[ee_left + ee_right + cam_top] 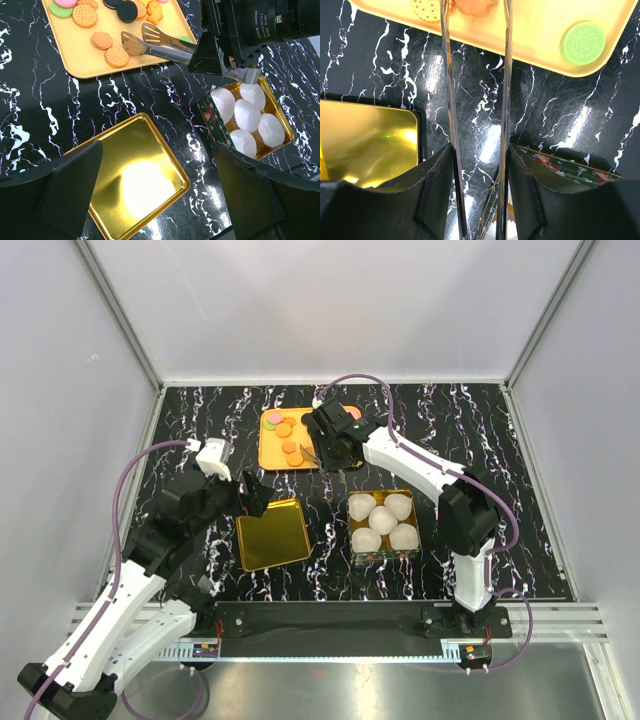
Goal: Pack the cookies
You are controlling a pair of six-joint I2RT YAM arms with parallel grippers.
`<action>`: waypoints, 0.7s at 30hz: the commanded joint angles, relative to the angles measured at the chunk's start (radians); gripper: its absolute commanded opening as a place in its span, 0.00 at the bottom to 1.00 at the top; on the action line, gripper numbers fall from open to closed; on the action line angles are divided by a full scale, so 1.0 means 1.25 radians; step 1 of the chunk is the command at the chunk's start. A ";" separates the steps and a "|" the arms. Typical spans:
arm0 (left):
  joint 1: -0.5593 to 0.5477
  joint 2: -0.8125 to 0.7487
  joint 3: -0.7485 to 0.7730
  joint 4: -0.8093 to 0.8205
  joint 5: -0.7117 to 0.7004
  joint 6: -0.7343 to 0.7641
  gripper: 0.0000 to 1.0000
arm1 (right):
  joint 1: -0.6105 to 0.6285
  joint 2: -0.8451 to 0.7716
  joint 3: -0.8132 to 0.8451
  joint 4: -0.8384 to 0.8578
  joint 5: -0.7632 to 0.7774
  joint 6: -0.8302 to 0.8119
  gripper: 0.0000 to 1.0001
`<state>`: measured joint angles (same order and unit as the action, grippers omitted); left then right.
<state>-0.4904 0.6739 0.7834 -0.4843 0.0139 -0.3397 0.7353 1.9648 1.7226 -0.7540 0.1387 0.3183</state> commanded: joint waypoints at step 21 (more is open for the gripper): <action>0.003 -0.011 0.016 0.017 -0.009 0.003 0.99 | 0.019 0.015 0.045 -0.018 0.012 -0.001 0.51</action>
<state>-0.4896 0.6735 0.7834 -0.4843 0.0139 -0.3397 0.7414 1.9671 1.7260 -0.7731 0.1474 0.3183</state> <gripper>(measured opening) 0.988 0.513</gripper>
